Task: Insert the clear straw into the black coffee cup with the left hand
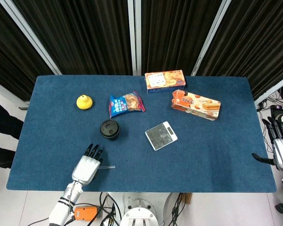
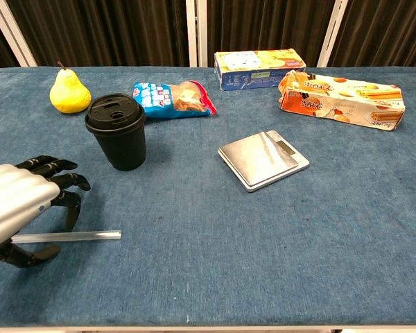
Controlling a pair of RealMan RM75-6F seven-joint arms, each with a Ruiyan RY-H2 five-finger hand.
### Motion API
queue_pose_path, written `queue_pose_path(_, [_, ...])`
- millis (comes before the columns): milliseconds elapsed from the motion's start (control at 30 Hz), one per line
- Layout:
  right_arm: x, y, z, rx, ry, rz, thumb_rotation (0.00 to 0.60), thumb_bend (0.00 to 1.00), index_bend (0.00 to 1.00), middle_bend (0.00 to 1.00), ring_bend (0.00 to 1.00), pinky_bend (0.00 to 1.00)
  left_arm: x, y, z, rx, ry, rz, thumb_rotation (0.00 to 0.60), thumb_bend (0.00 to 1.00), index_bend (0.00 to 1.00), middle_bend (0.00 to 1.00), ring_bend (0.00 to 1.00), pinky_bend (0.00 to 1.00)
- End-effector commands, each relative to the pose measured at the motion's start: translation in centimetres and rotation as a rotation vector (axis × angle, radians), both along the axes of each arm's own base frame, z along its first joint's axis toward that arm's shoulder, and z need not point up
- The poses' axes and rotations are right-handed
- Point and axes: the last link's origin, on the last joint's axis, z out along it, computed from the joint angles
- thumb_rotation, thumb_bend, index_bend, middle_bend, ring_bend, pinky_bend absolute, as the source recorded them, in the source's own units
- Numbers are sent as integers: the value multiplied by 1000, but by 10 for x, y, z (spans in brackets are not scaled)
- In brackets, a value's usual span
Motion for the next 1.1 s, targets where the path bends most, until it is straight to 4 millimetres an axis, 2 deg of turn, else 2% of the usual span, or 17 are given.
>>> queue_pose_path(33, [0,0,0,0,-1,-1,600,108,0,74,0,32,0,2,-2,0,4,5,600,254,480,174,17,0])
queue_pose_path(467, [-2,0,-2,6,-3,-7,600,108,0,74,0,32,-5,5,-6,-23,19,31,600,331,527,189,17,0])
queue_pose_path(667, [-4,1,-3,10,-5,-16,600,109,0,74,0,32,-5,5,4,7,-29,42,600,406,554,205,17,0])
queue_pose_path(833, [-8,3,-8,36,-1,-37,600,109,0,74,0,32,-6,9,34,81,-148,58,600,413,560,211,18,0])
queue_pose_path(1100, [-13,6,-26,123,15,-63,600,108,0,74,0,32,-2,35,100,238,-539,139,600,408,560,210,17,0])
